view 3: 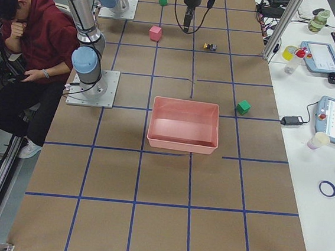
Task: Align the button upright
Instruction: 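Move the left gripper forward toward the lying switch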
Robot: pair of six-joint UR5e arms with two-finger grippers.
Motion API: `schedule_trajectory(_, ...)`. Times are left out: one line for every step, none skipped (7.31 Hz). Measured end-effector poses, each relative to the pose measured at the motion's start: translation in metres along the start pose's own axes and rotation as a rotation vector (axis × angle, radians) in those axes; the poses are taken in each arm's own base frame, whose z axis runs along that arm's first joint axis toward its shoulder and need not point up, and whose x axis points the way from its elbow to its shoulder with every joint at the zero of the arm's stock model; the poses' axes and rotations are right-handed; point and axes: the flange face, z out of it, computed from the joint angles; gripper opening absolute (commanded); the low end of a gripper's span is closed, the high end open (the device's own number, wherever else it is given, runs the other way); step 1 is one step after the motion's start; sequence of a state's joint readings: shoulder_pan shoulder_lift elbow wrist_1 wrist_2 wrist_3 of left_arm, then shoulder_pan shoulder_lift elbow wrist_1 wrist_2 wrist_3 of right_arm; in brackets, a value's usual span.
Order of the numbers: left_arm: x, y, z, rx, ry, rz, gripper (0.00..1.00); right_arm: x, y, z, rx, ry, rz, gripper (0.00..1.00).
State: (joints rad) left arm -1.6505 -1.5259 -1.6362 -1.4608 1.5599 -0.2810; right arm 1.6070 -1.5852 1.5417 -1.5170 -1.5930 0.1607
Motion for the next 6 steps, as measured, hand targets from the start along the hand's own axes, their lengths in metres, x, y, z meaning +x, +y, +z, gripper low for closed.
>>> schedule_trajectory(0.000,0.000,0.000,0.000,0.000,0.000,1.00,0.003,0.001,0.001,0.001,0.031,-0.034,1.00)
schedule_trajectory(0.000,0.000,-0.001,0.001,-0.001,0.000,1.00,0.004,0.002,0.003,-0.004,0.043,-0.048,1.00)
schedule_trajectory(0.000,0.001,0.000,-0.005,-0.003,0.000,1.00,0.004,0.004,0.006,-0.023,0.047,-0.055,1.00)
schedule_trajectory(-0.001,0.002,0.003,-0.018,-0.006,0.000,1.00,0.005,0.008,0.009,-0.057,0.050,-0.059,1.00)
schedule_trajectory(-0.001,0.001,0.006,-0.026,-0.008,0.000,1.00,0.004,0.011,0.011,-0.082,0.046,-0.060,1.00)
schedule_trajectory(0.001,-0.001,0.011,-0.024,-0.004,-0.003,1.00,0.002,0.012,0.013,-0.096,0.026,-0.059,1.00)
